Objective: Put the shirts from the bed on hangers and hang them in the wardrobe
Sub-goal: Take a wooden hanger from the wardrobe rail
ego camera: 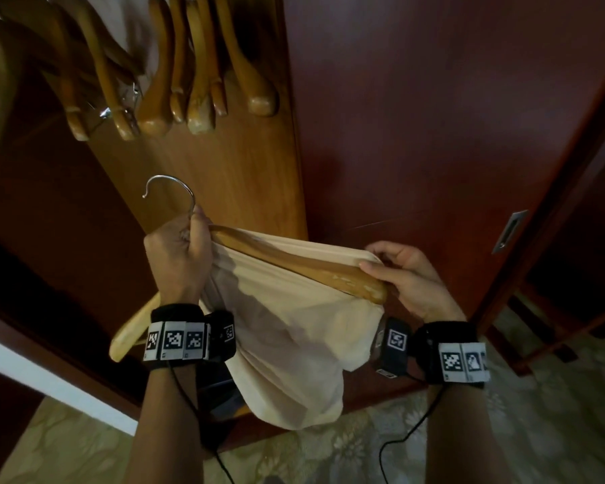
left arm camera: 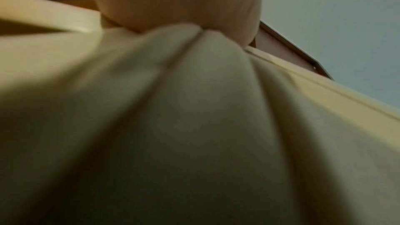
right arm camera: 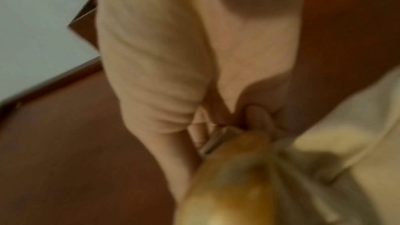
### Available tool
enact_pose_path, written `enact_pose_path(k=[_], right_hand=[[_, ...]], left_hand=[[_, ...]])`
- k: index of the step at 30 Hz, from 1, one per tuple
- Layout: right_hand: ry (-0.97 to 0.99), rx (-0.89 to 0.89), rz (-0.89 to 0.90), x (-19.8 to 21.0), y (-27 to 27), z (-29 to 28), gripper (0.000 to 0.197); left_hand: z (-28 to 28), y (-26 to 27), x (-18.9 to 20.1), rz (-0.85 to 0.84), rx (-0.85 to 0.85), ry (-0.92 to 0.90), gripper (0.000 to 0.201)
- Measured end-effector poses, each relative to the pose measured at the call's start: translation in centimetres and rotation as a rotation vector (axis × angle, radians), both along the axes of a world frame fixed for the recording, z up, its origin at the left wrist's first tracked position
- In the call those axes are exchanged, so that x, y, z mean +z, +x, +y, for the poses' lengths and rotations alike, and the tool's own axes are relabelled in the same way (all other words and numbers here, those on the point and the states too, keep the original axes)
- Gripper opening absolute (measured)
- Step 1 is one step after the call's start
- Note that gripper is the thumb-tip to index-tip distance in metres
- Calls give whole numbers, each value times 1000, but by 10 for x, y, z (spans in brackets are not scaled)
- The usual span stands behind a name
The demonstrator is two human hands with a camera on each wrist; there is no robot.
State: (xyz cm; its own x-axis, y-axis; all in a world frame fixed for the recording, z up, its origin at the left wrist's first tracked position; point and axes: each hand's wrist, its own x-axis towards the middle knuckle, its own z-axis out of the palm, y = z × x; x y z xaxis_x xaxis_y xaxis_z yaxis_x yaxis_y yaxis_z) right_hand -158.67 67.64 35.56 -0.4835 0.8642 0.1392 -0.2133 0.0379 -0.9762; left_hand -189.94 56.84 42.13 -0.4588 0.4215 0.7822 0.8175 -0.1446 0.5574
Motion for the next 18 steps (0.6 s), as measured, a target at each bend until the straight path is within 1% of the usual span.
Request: enact_pose_path(k=[2,4,6,8,11,12,14,16,18], right_hand=[[122,-96,-67,-2,-4,1,9],[196,-199,-107,-6,-9,5,10],[270,-314,-195,-9,-16,7,12],[287,-384,-310,-10,-23,7,12],[327,-437,-477,-5,-35,3,14],[346,-434,-495,-4,-41,1,15],[358,-420,-473,0,-54,-5,16],[345,-396,-438,4,-68,-12,13],[334,-355,-392,6,-81,-20,8]], left_hand=[[2,-2,-2,-6,51,-29,51],[3,-1,-4,2,115,-59,52],[5,2,-6,13,185,-89,51],[5,4,-7,24,247,-118,50],[4,9,-4,45,332,-137,47],[4,11,-4,59,356,-142,46],[3,17,-2,112,362,-127,45],[4,22,-1,180,307,-102,42],[7,29,-2,244,256,-134,39]])
